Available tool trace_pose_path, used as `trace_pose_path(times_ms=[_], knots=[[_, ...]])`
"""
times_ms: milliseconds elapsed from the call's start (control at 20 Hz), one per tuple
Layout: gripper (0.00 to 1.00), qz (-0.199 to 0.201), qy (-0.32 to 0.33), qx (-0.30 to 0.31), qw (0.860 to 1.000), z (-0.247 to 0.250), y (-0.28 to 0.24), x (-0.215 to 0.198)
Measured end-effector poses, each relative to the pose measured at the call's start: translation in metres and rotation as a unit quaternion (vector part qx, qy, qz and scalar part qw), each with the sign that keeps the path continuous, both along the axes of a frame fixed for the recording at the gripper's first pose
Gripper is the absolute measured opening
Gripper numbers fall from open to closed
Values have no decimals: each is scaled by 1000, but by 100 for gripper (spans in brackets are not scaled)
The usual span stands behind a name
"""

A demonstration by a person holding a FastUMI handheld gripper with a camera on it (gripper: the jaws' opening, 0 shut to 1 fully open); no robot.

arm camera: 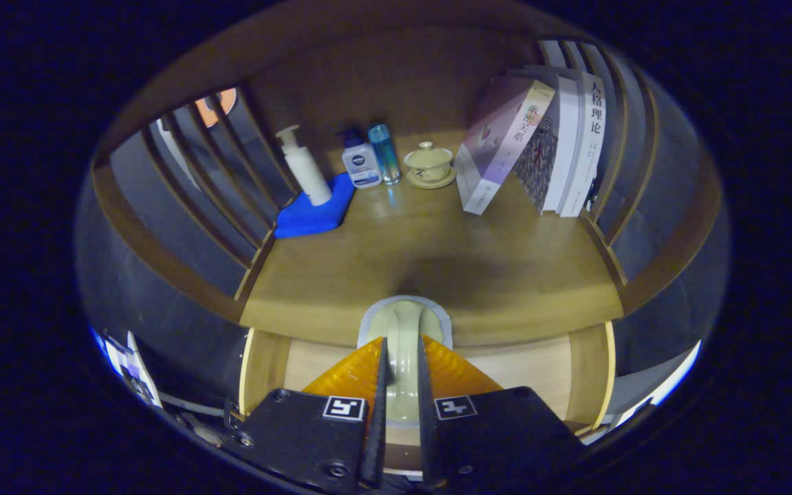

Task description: Pull open the drawer, take out the items inside it, and place them on the countertop above the cabinet.

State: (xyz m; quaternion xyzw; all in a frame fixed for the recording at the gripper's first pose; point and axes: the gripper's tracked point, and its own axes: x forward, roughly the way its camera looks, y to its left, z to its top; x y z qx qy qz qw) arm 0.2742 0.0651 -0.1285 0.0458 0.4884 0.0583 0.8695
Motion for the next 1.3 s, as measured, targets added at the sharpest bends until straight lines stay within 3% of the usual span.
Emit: trace_pose_path(times_ms=[450, 900, 1100, 1300], knots=[[24, -13, -22, -27, 999, -20, 7, 86], [26, -34, -25, 13, 999, -39, 7, 93], [69, -35, -83, 4, 996, -29, 0, 90], [78, -25, -157, 8, 987, 5, 6, 70]])
